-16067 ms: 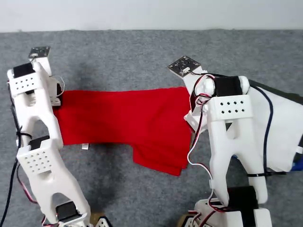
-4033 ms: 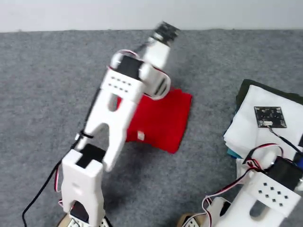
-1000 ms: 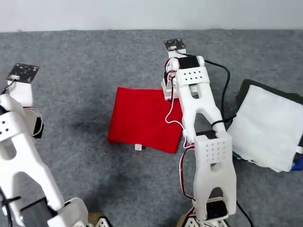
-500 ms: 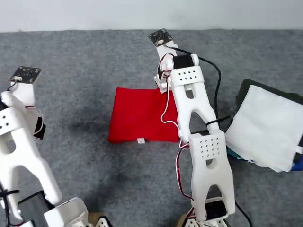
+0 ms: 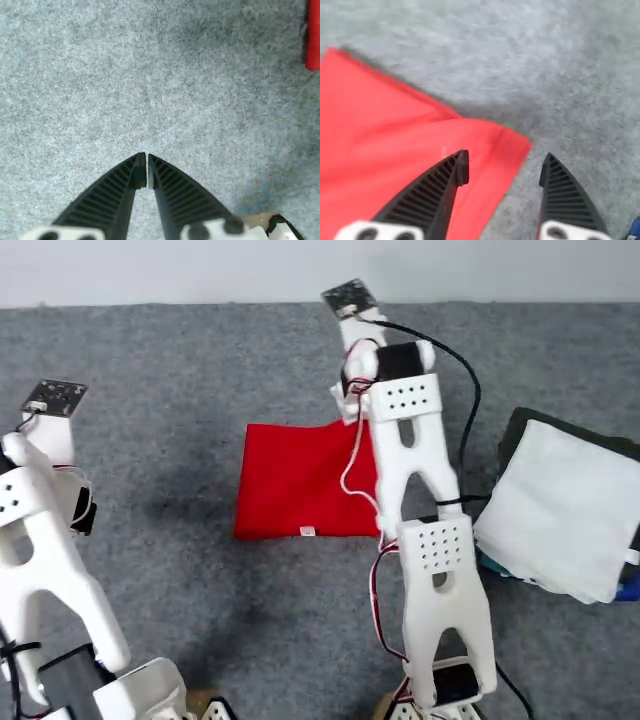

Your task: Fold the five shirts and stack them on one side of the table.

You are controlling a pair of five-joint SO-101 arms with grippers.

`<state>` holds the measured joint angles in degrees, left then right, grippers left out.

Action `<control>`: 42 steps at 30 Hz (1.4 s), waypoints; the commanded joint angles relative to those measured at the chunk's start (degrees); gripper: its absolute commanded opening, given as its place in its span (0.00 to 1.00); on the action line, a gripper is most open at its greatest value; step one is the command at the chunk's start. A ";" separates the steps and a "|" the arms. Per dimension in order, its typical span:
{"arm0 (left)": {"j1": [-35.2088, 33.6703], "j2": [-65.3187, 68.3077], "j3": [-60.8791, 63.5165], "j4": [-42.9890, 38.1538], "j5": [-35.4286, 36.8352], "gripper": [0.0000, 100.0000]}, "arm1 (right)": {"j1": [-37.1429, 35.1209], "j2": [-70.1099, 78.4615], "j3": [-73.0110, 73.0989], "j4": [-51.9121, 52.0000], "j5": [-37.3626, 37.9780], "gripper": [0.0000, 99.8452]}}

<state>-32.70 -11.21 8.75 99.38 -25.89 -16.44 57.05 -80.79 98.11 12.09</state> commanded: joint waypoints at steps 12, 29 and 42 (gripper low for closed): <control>-0.97 -0.79 -0.57 0.97 -0.53 0.02 | -3.82 -5.32 11.96 4.97 -2.46 0.01; -6.51 -0.79 -0.57 0.97 -0.79 0.02 | -4.53 -11.47 29.27 3.03 -23.91 0.38; -6.51 -0.88 -0.48 0.97 -0.62 0.02 | -5.58 2.07 29.19 -0.40 -18.37 0.09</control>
<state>-38.77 -11.21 8.75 99.38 -26.07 -21.45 58.29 -52.31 97.67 -10.95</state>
